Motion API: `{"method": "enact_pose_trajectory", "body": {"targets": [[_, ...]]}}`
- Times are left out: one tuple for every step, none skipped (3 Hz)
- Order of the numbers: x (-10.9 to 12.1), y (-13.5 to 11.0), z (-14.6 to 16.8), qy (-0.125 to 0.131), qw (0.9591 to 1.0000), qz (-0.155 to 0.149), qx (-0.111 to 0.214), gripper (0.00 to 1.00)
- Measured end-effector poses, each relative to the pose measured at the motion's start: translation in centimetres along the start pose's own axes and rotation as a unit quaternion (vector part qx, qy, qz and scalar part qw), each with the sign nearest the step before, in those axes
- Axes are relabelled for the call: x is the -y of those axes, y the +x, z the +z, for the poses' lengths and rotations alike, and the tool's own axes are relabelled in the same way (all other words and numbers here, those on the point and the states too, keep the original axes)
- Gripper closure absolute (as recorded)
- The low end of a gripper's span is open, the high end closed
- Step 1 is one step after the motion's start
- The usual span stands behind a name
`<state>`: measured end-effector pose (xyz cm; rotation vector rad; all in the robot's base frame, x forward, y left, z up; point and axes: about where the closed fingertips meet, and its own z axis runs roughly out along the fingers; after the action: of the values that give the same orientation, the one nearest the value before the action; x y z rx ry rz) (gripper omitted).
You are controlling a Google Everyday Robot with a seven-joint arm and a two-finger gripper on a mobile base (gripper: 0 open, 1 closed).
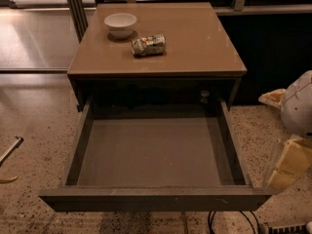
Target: Close top drawer
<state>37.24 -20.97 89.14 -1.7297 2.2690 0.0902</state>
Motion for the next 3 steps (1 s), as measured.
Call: {"method": "enact_pose_trajectory", "body": {"targets": [[-3.7, 1.5, 3.3, -0.03, 0.9994, 0.015, 0.013, 0.18], [-6.4, 2.7, 6.4, -0.059, 0.9976, 0.029, 0.021, 0.41], [-8.5, 4.1, 9.9, -0.087, 0.9948, 0.043, 0.03, 0.65]]}}
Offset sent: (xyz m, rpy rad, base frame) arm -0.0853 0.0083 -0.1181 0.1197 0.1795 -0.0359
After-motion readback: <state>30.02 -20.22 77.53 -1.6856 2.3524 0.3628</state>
